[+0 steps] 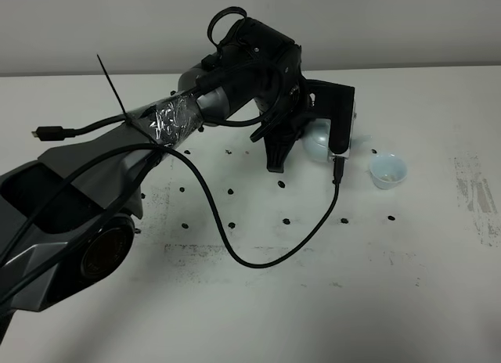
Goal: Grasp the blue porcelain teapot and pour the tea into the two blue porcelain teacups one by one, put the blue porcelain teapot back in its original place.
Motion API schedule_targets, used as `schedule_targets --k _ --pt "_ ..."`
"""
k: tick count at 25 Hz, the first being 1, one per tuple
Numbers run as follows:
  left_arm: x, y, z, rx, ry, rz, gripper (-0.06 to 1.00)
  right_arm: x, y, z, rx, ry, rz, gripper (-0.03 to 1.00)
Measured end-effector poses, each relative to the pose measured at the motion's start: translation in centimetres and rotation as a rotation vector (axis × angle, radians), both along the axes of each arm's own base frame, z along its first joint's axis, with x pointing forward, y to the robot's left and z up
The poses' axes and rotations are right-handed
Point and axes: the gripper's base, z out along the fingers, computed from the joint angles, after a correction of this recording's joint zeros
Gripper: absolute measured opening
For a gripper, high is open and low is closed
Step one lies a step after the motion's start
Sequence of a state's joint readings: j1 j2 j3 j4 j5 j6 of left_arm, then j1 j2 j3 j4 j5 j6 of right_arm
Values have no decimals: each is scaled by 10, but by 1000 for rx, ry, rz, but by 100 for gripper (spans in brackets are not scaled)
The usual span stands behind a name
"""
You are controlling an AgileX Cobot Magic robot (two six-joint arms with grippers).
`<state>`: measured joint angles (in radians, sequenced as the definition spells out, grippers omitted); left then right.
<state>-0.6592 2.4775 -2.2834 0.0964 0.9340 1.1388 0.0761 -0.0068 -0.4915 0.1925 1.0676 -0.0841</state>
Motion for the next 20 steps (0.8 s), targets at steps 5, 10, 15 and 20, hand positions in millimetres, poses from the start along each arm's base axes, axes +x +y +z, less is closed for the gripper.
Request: schedule_targets --k 5,10,15,20 --pt "-2 -8 2 -11 -39 -41 4 0 0 0 0 0 0 59" --pt "-2 -9 2 -3 -54 -68 4 0 0 0 0 0 0 59" --pt "-1 -9 3 32 -84 -83 4 0 0 0 0 0 0 59" --pt "-3 -13 3 37 -104 -113 4 0 0 0 0 0 0 59"
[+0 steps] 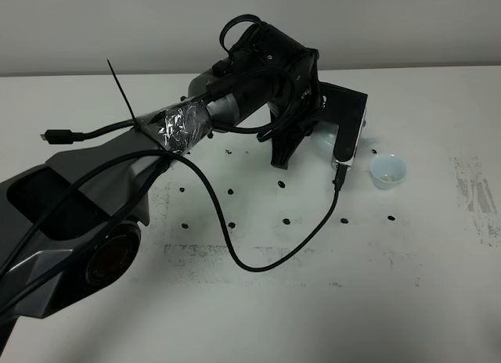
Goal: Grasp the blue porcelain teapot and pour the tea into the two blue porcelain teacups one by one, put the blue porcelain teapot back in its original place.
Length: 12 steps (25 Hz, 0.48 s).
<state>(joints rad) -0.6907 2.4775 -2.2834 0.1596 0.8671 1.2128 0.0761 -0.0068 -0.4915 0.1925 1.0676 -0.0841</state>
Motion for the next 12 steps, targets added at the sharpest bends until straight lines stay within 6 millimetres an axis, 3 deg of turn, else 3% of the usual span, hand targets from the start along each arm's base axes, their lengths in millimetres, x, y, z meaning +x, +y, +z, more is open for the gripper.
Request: schedule_targets --k 12 --pt "1 -3 2 54 -68 -93 4 0 0 0 0 0 0 59"
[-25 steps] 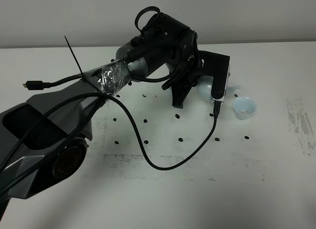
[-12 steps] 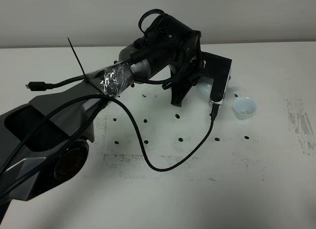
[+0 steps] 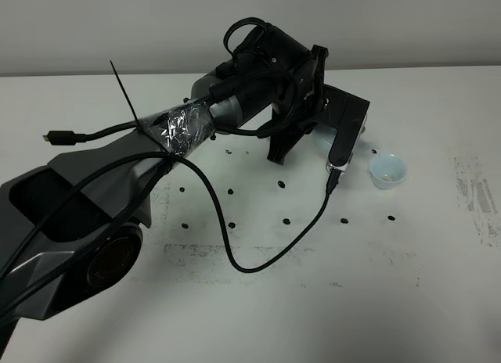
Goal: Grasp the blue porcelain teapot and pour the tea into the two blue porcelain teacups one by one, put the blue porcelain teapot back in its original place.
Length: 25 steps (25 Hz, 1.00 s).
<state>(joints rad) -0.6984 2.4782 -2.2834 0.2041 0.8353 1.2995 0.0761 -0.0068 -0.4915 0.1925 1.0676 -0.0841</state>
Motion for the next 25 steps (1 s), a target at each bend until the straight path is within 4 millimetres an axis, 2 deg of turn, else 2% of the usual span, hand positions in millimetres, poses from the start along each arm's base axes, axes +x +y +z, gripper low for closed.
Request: schedule_targets --k 25 --pt "0 -4 1 69 -57 -154 4 0 0 0 0 0 0 59"
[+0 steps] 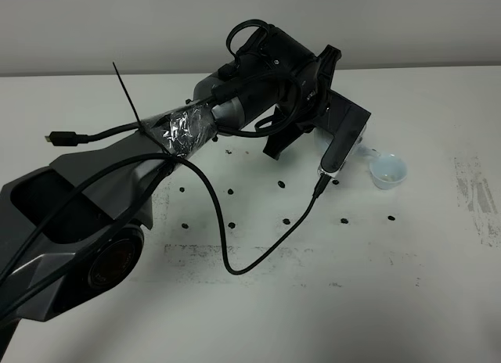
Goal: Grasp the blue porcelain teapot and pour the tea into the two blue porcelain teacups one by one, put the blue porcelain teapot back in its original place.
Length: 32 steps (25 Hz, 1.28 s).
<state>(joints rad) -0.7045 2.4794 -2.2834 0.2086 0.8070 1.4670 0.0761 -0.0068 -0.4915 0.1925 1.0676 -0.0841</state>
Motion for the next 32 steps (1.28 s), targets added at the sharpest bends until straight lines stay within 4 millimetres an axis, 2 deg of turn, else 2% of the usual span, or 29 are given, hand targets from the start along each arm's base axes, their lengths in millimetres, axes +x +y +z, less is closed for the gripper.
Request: schedule_targets --k 32 --pt "-2 -10 1 42 -91 -109 4 0 0 0 0 0 0 59"
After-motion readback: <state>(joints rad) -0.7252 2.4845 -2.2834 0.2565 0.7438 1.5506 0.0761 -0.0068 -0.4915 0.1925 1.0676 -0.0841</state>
